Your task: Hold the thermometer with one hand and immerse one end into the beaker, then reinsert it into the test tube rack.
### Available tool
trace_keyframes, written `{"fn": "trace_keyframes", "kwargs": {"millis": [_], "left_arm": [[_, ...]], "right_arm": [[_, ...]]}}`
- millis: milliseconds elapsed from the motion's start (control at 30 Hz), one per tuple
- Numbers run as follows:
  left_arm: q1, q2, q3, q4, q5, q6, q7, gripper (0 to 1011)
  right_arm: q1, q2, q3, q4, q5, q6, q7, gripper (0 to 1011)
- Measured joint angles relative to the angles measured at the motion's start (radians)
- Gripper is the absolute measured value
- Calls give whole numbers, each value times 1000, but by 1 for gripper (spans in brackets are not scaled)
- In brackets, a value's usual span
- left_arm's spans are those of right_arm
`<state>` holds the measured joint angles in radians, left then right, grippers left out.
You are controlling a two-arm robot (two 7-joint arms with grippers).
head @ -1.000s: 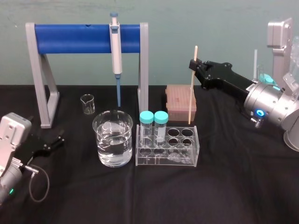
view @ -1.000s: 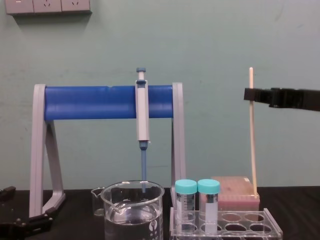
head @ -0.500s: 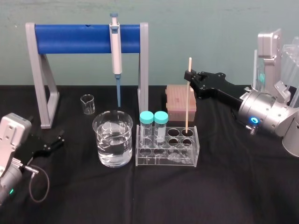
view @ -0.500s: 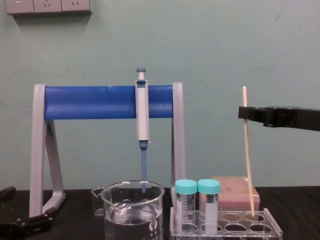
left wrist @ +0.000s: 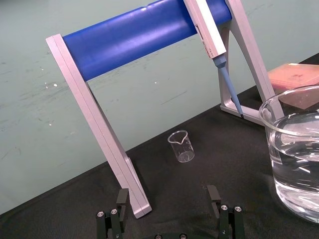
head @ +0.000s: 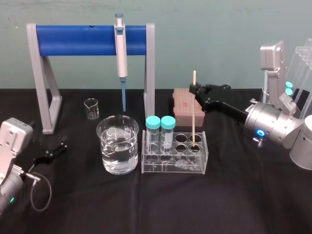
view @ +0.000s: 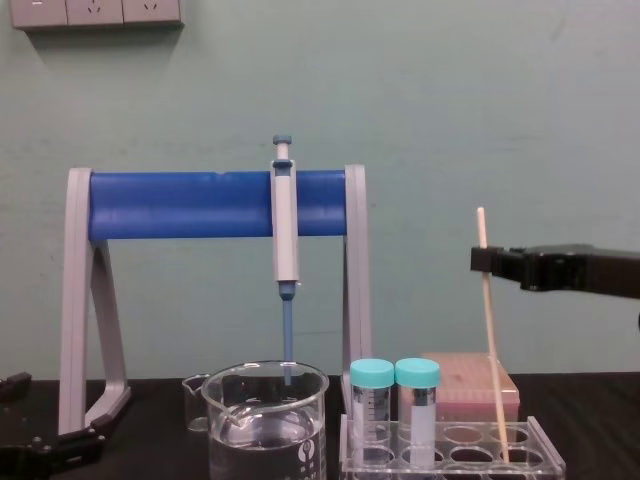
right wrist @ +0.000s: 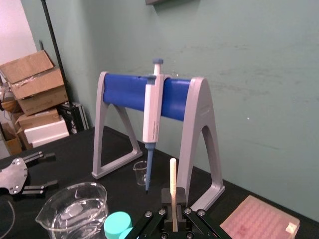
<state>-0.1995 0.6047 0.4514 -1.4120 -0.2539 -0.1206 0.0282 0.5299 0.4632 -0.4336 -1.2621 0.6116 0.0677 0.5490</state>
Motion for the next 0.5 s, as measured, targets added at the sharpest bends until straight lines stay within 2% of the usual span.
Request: {"fn": "trace_keyframes", "kwargs": {"millis": [500], "left_arm": [[0, 0, 0, 0, 0, 0, 0, 1004]], "right_arm": [[7, -24, -9, 60, -36, -39, 26, 46]]}}
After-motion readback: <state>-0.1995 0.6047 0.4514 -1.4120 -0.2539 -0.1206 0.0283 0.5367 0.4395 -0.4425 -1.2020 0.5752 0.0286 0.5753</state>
